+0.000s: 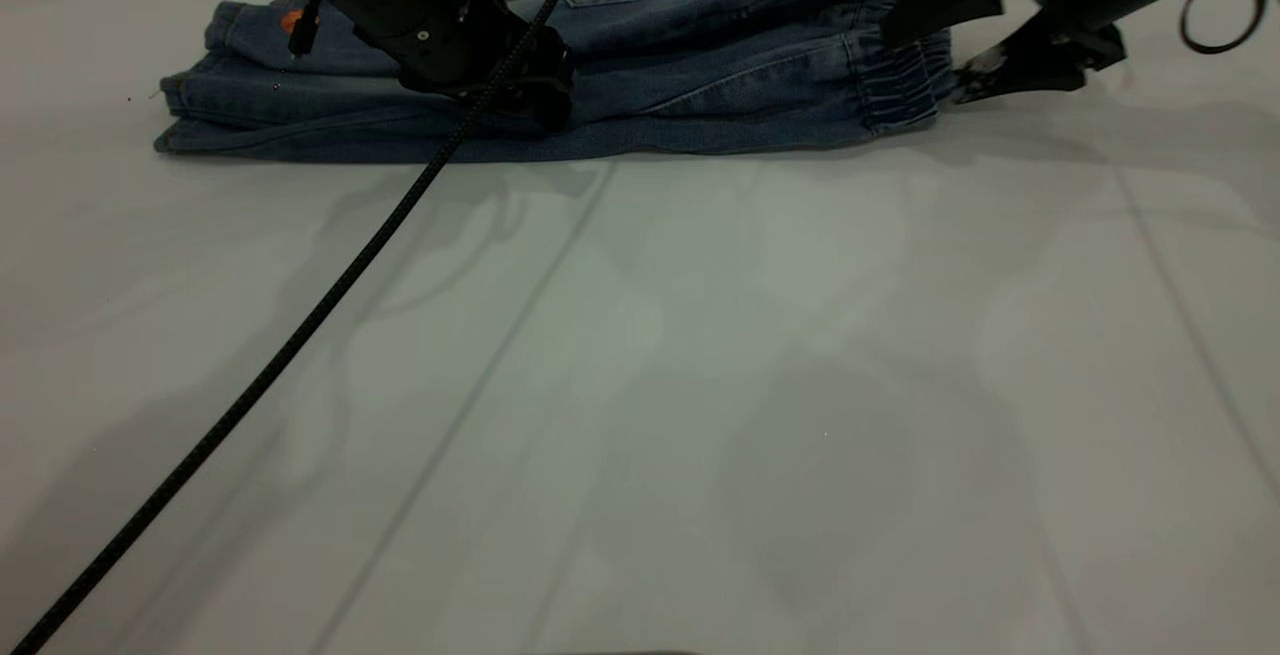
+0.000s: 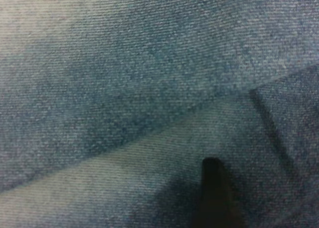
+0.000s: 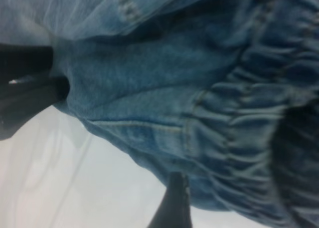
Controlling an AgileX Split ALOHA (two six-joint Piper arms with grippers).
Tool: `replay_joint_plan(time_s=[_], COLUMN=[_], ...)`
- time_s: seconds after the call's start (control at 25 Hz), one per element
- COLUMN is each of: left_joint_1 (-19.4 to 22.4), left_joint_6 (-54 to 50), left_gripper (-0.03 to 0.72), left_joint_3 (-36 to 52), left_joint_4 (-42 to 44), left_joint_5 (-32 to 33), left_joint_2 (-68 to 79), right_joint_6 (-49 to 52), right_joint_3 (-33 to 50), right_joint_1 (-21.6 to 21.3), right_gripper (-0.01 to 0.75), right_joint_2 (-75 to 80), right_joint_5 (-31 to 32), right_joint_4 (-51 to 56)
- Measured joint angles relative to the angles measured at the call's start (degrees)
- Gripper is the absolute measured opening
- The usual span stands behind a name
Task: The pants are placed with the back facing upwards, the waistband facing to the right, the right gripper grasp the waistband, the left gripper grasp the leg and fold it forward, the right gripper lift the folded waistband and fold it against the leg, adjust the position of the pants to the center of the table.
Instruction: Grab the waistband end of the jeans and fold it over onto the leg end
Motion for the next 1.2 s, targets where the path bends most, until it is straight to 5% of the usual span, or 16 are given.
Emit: replay_joint_plan(time_s=[0.4,0.48,0.64,0.72,1.2], left_joint_1=[-1.2,-1.2,-1.3,-1.4,-1.6], left_joint_6=[0.0,0.0,0.0,0.0,-0.1], left_gripper=[0.455,0.455,0.455,0.455,0.455], left_joint_3=[-0.1,-0.1,-0.1,-0.2,-1.3], left_joint_4=[0.0,0.0,0.0,0.0,0.7], left_joint_5=[-0.6,-0.6,0.0,1.0,10.7], left_joint_2=[0.2,0.2,0.2,0.1,-7.9], right_joint_6=[-0.9,-0.9,-0.9,-0.9,2.7], right_joint_3=[0.0,0.0,0.0,0.0,0.1], right_joint_1=[5.8,6.2,6.4,5.8,-4.3], right_gripper=[0.542,0.458,0.139,0.057,0.033], right_joint_2=[0.0,0.0,0.0,0.0,-9.2], right_joint_5=[-6.8,-8.6,-10.0,-9.9,-6.4], right_joint_4=[0.8,1.0,0.9,0.3,-6.6])
